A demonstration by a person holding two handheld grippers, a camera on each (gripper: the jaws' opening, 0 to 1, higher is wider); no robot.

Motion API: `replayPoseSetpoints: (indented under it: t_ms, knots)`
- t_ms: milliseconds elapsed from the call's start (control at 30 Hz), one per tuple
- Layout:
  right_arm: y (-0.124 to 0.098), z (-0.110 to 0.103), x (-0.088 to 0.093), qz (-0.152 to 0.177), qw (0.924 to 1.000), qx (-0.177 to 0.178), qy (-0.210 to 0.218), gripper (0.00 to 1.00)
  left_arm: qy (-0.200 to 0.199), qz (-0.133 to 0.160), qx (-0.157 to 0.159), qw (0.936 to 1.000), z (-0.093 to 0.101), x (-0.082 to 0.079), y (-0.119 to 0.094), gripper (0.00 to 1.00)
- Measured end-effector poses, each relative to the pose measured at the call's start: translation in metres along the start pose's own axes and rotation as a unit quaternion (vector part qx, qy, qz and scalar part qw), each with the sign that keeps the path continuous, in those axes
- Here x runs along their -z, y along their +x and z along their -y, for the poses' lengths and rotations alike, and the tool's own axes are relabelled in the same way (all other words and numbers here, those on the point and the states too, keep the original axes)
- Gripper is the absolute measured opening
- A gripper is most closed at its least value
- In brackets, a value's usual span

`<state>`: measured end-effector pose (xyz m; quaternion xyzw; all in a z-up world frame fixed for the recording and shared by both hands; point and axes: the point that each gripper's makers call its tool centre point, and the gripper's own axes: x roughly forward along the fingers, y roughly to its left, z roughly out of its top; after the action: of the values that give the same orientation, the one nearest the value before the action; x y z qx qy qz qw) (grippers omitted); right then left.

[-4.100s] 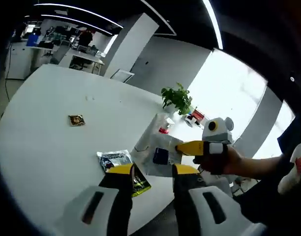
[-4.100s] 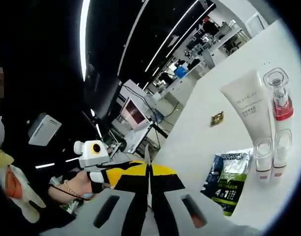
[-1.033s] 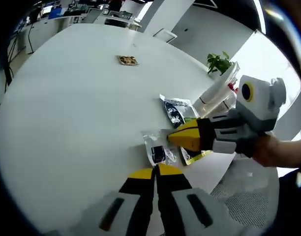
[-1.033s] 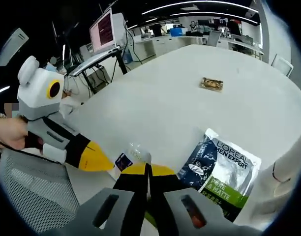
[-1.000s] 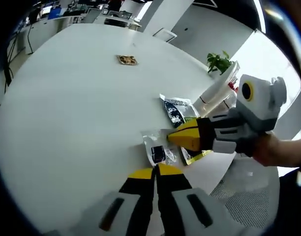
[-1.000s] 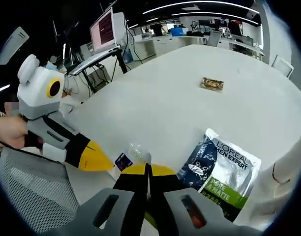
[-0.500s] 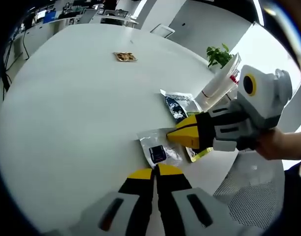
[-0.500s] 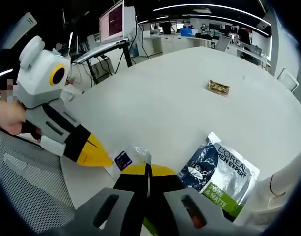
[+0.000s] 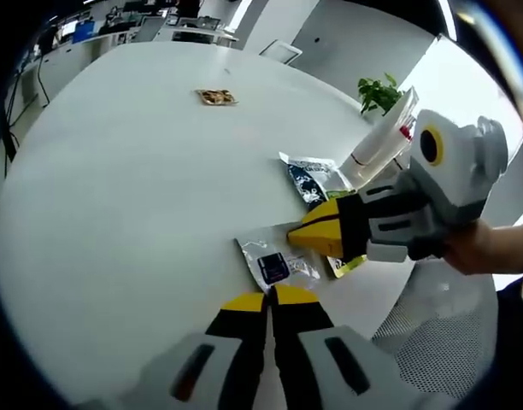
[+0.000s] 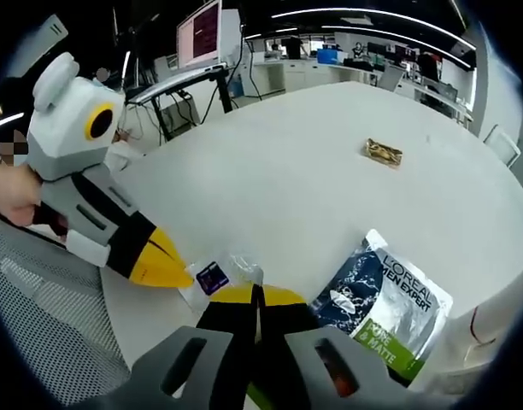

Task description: Arrange the skincare products in the storage area until every visible bottle or jar stands upright without overlapping.

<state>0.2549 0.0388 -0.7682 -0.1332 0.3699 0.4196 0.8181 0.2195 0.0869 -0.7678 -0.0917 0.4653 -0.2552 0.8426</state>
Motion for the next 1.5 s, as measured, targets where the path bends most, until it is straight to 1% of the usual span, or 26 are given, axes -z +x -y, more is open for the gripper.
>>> replayPoseSetpoints:
  t_ms: [167, 267, 300, 333, 400, 433, 467, 500, 533, 567, 633, 667, 700, 733, 833, 933, 967, 1033, 1067, 1100, 1167, 1200, 1300, 1367, 1433, 1500]
  knots:
    - [0.0, 0.0, 0.0, 0.001, 1.0, -0.003, -0.002, 0.01, 0.016, -0.004, -0.004, 0.9999, -0.001, 0.002, 0.001, 0.01]
    - [0.001, -0.001, -0.001, 0.003, 1.0, -0.003, -0.008, 0.01, 0.036, -0.012, -0.011, 0.9992, -0.002, 0.002, -0.001, 0.02]
    - [0.001, -0.001, -0.001, 0.003, 1.0, -0.003, -0.008, 0.01, 0.048, -0.016, -0.014, 0.9986, -0.003, 0.003, -0.002, 0.02]
    - [0.001, -0.001, -0.002, 0.004, 0.9999, -0.003, -0.009, 0.01, 0.07, -0.024, -0.022, 0.997, -0.005, 0.004, -0.004, 0.03]
    - [0.002, -0.001, -0.002, 0.005, 0.9999, -0.005, -0.016, 0.01, 0.114, -0.044, -0.042, 0.9916, -0.009, 0.008, -0.007, 0.02]
    - [0.002, -0.001, -0.002, 0.005, 0.9998, -0.006, -0.017, 0.01, 0.129, -0.042, -0.044, 0.9897, -0.008, 0.006, -0.008, 0.02]
    - [0.002, -0.001, -0.002, 0.005, 0.9998, -0.007, -0.017, 0.01, 0.133, -0.043, -0.046, 0.9891, -0.008, 0.006, -0.009, 0.02]
    - [0.002, -0.001, -0.002, 0.005, 0.9998, -0.008, -0.019, 0.01, 0.142, -0.035, -0.049, 0.988, -0.008, 0.001, -0.009, 0.02]
    - [0.002, -0.001, -0.002, 0.005, 0.9997, -0.009, -0.02, 0.01, 0.151, -0.026, -0.041, 0.9874, -0.003, -0.003, -0.01, 0.02]
    - [0.002, -0.001, -0.002, 0.005, 0.9997, -0.01, -0.021, 0.01, 0.163, -0.007, -0.027, 0.9862, 0.003, -0.011, -0.009, 0.03]
    - [0.002, -0.002, -0.003, 0.006, 0.9995, -0.013, -0.028, 0.01, 0.183, 0.007, -0.016, 0.983, 0.009, -0.018, -0.007, 0.09]
    - [0.002, -0.002, -0.003, 0.006, 0.9994, -0.014, -0.03, 0.01, 0.206, 0.01, -0.014, 0.9785, 0.012, -0.022, -0.005, 0.13]
    - [0.002, -0.002, -0.003, 0.007, 0.9994, -0.015, -0.03, 0.01, 0.223, 0.007, -0.013, 0.9746, 0.014, -0.022, -0.003, 0.15]
    - [0.002, -0.002, -0.003, 0.007, 0.9993, -0.018, -0.031, 0.01, 0.255, 0.003, -0.013, 0.9668, 0.016, -0.023, 0.0, 0.16]
    - [0.002, -0.003, -0.003, 0.006, 0.999, -0.024, -0.038, 0.01, 0.295, -0.013, -0.027, 0.955, 0.013, -0.021, 0.007, 0.17]
    - [0.002, -0.003, -0.003, 0.004, 0.9984, -0.031, -0.046, 0.01, 0.293, -0.008, -0.022, 0.9558, 0.015, -0.021, 0.012, 0.21]
    - [0.002, -0.003, -0.003, 0.004, 0.9983, -0.032, -0.048, 0.01, 0.297, -0.009, -0.022, 0.9545, 0.015, -0.02, 0.013, 0.23]
    - [0.003, -0.003, -0.003, 0.004, 0.9981, -0.033, -0.051, 0.01, 0.321, -0.017, -0.032, 0.9464, 0.013, -0.018, 0.014, 0.24]
    - [0.004, -0.003, -0.003, 0.004, 0.9981, -0.035, -0.05, 0.01, 0.326, -0.023, -0.034, 0.9445, 0.011, -0.016, 0.014, 0.24]
    - [0.005, -0.001, -0.003, 0.004, 0.9981, -0.036, -0.051, 0.01, 0.328, -0.024, -0.034, 0.9437, 0.011, -0.016, 0.015, 0.24]
    - [0.006, 0.0, -0.004, 0.004, 0.9979, -0.036, -0.054, 0.01, 0.317, -0.015, -0.033, 0.9478, 0.014, -0.018, 0.013, 0.24]
    - [0.006, 0.0, -0.004, 0.004, 0.9978, -0.037, -0.054, 0.01, 0.315, -0.015, -0.033, 0.9483, 0.014, -0.018, 0.013, 0.24]
    - [0.005, -0.001, -0.004, 0.003, 0.9978, -0.037, -0.055, 0.01, 0.317, -0.016, -0.034, 0.9476, 0.014, -0.019, 0.013, 0.25]
    - [0.006, 0.0, -0.003, 0.003, 0.9978, -0.036, -0.056, 0.01, 0.321, -0.015, -0.039, 0.9462, 0.013, -0.02, 0.013, 0.28]
    - [0.005, 0.0, -0.003, 0.003, 0.9979, -0.035, -0.055, 0.01, 0.312, -0.009, -0.039, 0.9493, 0.014, -0.023, 0.014, 0.28]
    - [0.005, -0.001, -0.003, 0.003, 0.9979, -0.034, -0.055, 0.01, 0.31, -0.012, -0.038, 0.9499, 0.015, -0.022, 0.013, 0.28]
